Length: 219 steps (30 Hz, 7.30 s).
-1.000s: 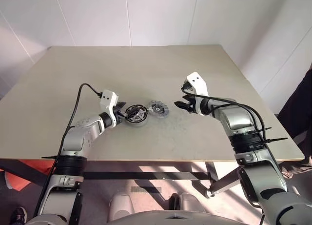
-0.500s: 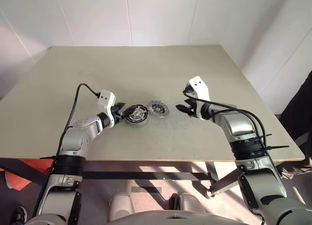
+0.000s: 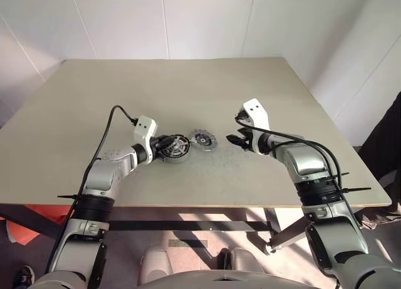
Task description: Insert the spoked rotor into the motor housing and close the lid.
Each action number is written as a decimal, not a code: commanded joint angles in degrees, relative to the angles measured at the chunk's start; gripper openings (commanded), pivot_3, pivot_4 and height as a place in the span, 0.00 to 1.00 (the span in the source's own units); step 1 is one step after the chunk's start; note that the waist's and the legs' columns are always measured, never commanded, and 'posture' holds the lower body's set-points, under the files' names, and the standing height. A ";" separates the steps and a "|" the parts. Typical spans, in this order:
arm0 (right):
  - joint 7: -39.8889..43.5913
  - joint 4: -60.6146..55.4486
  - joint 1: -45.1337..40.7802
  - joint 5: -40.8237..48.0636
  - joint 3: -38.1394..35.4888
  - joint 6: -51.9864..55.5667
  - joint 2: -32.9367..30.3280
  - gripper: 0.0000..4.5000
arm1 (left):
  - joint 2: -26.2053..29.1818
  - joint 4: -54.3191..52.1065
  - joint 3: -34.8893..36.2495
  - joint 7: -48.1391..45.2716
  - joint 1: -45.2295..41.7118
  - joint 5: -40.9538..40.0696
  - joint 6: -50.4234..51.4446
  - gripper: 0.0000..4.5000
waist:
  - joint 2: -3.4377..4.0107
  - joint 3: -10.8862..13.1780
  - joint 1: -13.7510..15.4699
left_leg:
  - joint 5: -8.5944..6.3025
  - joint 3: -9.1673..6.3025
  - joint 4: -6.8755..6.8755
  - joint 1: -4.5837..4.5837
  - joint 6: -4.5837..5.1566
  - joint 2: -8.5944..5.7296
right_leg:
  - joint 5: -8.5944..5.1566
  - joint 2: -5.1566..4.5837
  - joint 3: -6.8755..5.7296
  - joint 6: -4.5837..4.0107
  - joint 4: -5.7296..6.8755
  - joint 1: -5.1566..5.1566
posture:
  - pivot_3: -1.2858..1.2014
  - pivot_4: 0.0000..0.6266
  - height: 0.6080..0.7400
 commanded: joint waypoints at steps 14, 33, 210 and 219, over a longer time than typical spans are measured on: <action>-1.68 -7.52 0.71 14.61 -12.31 22.06 6.28 0.60 | -0.01 -3.53 -0.31 -1.45 1.11 -0.95 2.83 0.18 | 0.03 0.00 -0.01 | -0.01 0.00 -0.05 0.04 0.01 -0.01 | -0.03 -0.01 0.00 0.04 -0.04 0.06 | 0.52 0.00 1.00; -23.80 5.14 -10.11 15.34 -45.20 41.00 23.47 0.60 | 1.91 -5.18 -0.42 -1.94 1.89 0.19 2.30 0.18 | 0.19 -0.05 0.03 | 0.24 0.00 -0.38 0.26 -0.41 -0.08 | -0.15 -0.04 0.02 0.25 -0.09 0.08 | 0.52 0.00 1.00; -17.08 16.80 -17.09 37.28 -24.28 19.71 28.69 0.66 | 7.75 4.99 16.24 4.47 -8.60 -3.09 -0.21 0.17 | 0.19 0.00 -0.02 | 0.31 -0.03 -0.88 -0.01 -0.56 -0.02 | 0.08 0.06 -0.18 -0.12 -0.60 -0.09 | 0.52 0.00 1.00; -17.18 15.78 -17.28 36.89 -22.88 19.46 29.08 0.66 | 7.00 3.78 15.25 4.80 -7.24 -3.04 -0.06 0.17 | 0.19 0.00 0.02 | 0.31 -0.03 -0.88 -0.02 -0.56 -0.02 | 0.08 0.05 -0.18 -0.12 -0.60 -0.09 | 0.52 0.00 1.00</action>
